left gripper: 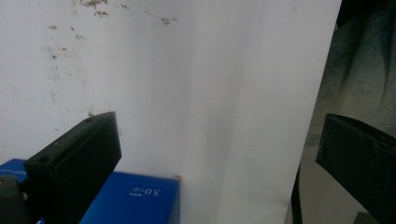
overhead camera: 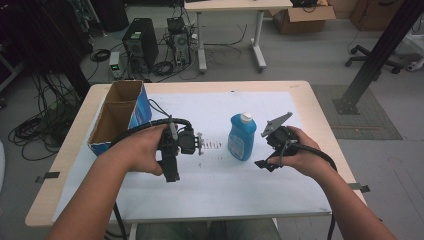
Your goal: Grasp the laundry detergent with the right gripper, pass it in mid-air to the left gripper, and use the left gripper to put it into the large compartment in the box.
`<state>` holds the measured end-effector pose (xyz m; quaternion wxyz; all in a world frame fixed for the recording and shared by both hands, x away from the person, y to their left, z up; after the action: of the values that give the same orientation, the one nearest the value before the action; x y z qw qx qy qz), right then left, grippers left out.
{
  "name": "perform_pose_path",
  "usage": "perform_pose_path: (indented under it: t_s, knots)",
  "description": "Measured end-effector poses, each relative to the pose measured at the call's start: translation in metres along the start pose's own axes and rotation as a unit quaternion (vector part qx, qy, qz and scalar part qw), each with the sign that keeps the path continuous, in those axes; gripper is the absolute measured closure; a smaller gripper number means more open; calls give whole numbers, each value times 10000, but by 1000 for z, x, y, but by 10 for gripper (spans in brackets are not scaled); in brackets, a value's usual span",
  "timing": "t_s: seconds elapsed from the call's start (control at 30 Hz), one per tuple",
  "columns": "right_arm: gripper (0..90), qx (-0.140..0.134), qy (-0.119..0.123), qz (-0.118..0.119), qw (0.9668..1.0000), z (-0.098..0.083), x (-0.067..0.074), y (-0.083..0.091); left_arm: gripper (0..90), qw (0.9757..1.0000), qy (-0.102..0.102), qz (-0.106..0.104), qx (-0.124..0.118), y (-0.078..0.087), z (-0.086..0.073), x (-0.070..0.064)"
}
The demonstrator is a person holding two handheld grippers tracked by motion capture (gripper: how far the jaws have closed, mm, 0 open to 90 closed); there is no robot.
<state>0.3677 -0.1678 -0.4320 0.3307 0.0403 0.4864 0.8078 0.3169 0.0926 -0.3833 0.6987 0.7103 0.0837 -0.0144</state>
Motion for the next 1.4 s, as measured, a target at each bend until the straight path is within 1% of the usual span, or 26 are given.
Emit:
perform_pose_path:
  t_s: [0.07, 0.1, 0.13, 0.17, 0.23, 0.3, 0.33, 0.37, 0.4, 0.43, 0.5, 0.63, 0.67, 0.8, 0.83, 0.97, 1.0, 1.07, 1.1, 1.13, 1.17, 1.3, 1.4]
  knots:
    - [40, -29, -38, 6, 10000, 1, 1, -1, 2, 10000, -8, 9, -2, 0, 0, 0]
    - [40, -127, -90, 19, 9999, 2, 1, -3, 2, 10000, -7, 5, -4, 0, 1, -1]
    - [40, -127, -90, 19, 9999, 2, 1, -3, 2, 10000, -7, 5, -4, 0, 1, -1]
    - [40, -201, -167, 34, 9997, 4, 2, -4, 2, 10000, -24, 17, 7, 0, 1, -1]
    - [40, -236, -210, 42, 9995, 4, 2, -5, 2, 10000, -11, 6, 2, 0, 1, -1]
    - [39, -354, -385, 49, 9986, 7, 2, -8, 2, 10000, -23, 6, 9, -1, 1, -2]
    - [39, -354, -385, 49, 9986, 7, 2, -8, 2, 10000, -23, 6, 9, -1, 1, -2]
    - [37, -459, -500, 74, 9977, 8, 2, -10, 2, 10000, -11, 5, 2, -1, 1, -3]
    - [37, -459, -500, 74, 9977, 8, 2, -10, 2, 10000, -11, 5, 2, -1, 1, -3]
    - [36, -536, -570, 64, 9969, 10, 3, -12, 2, 10000, -22, 5, 6, 0, 0, -3]
    - [34, -556, -574, 59, 9968, 10, 2, -13, 2, 10000, -27, 11, 2, 0, 0, -3]
    - [33, -628, -672, 119, 9957, 12, 4, -16, 2, 10000, -11, 4, 1, -1, -1, -4]
    - [29, -693, -716, 149, 9949, 12, 3, -17, 2, 10000, -15, 2, 22, -2, -2, -4]
    - [27, -789, -849, 142, 9932, 12, 1, -18, 2, 10000, -54, 8, 14, -3, 0, -5]
    - [26, -819, -880, 92, 9927, 12, 0, -21, 2, 10000, -53, 6, -2, -4, 1, -6]
    - [26, -843, -948, 64, 9919, 12, 0, -24, 2, 10000, -88, 8, 3, -4, 2, -7]
    - [25, -898, -983, 25, 9911, 13, 0, -27, 2, 10000, -97, 5, 4, -4, 2, -7]
    - [27, -915, -989, 33, 9909, 13, 0, -29, 2, 9999, -100, 2, 14, -4, 2, -8]
    - [27, -926, -1024, -27, 9904, 14, 1, -31, 2, 9999, -108, 0, 17, -5, 1, -8]
    - [27, -926, -1024, -27, 9904, 14, 1, -31, 2, 9999, -108, 0, 17, -5, 1, -8]
    - [24, -968, -1049, -72, 9897, 16, 1, -33, 2, 9999, -108, -5, 35, -4, 1, -9]
    - [22, -1138, -1131, -73, 9870, 19, 1, -35, 3, 9999, -111, -3, 25, -5, 1, -9]
    - [21, -1208, -1142, -114, 9860, 20, 1, -36, 2, 9999, -111, -17, 54, -5, 0, -10]
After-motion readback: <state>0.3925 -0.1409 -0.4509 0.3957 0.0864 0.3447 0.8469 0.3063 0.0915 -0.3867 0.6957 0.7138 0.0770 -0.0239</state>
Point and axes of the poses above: each handheld gripper's, and its own axes: y roughly backward along the jaws, z roughly out of its top, x roughly to its left, the point moved 8 cm from there along -y, roughly forward along the jaws, and after that the axes turned 14 degrees about -z, right-handed, at the moved point
